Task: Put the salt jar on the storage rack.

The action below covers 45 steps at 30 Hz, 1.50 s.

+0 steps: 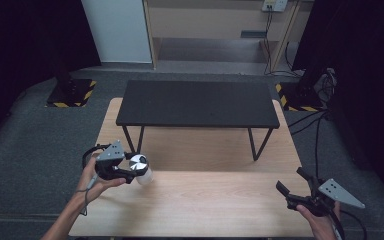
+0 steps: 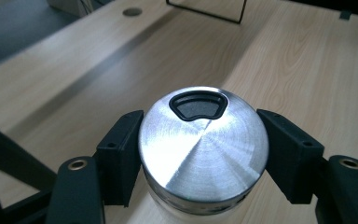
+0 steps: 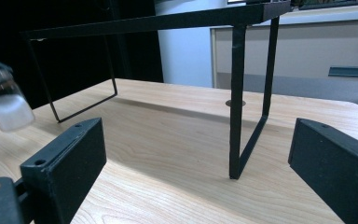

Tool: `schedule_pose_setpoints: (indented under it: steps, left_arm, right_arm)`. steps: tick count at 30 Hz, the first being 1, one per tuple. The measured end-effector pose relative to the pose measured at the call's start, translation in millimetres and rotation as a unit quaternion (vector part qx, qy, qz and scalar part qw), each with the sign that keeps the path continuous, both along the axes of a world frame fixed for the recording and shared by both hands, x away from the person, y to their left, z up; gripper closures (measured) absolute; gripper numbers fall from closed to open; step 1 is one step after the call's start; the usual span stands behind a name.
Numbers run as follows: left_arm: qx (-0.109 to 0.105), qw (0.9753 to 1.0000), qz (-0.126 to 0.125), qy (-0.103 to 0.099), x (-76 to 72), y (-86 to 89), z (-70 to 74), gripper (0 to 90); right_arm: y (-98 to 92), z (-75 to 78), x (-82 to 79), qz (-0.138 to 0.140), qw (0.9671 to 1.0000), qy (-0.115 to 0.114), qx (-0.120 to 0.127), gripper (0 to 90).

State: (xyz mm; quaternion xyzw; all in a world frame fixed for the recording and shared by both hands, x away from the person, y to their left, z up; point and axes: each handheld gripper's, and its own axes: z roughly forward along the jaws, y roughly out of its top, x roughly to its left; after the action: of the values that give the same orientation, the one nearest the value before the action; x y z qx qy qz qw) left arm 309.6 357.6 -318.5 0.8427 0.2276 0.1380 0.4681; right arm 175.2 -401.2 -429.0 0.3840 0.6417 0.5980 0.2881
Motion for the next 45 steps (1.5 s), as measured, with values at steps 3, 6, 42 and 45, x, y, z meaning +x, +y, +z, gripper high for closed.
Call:
schedule_pose_setpoints:
  steps: [3, 6, 42, 45]
  left_arm:
    - [-0.014, 0.9999, -0.005, -0.004, -3.2, -4.0, 23.5, 34.0]
    - [-0.024, 0.9997, -0.005, -0.008, -5.8, -8.2, 49.2, 34.0]
    - [-0.085, 0.9753, 0.19, -0.075, 59.7, -64.0, 182.1, 34.0]
    - [-0.068, 0.9714, 0.214, -0.079, 68.3, -67.7, 180.4, 34.0]
  right_arm:
    - [0.1, -0.1, 0.2, 0.0, 1.0, 0.001, 0.0, 3.9]
    - [0.3, 0.0, 0.4, 0.001, 1.0, 0.0, 0.0, 3.9]
    - [-2.4, -1.1, 1.4, 0.004, 1.0, 0.003, 0.004, 3.9]
    - [-2.8, -1.1, 1.4, 0.005, 1.0, 0.002, 0.003, 3.9]
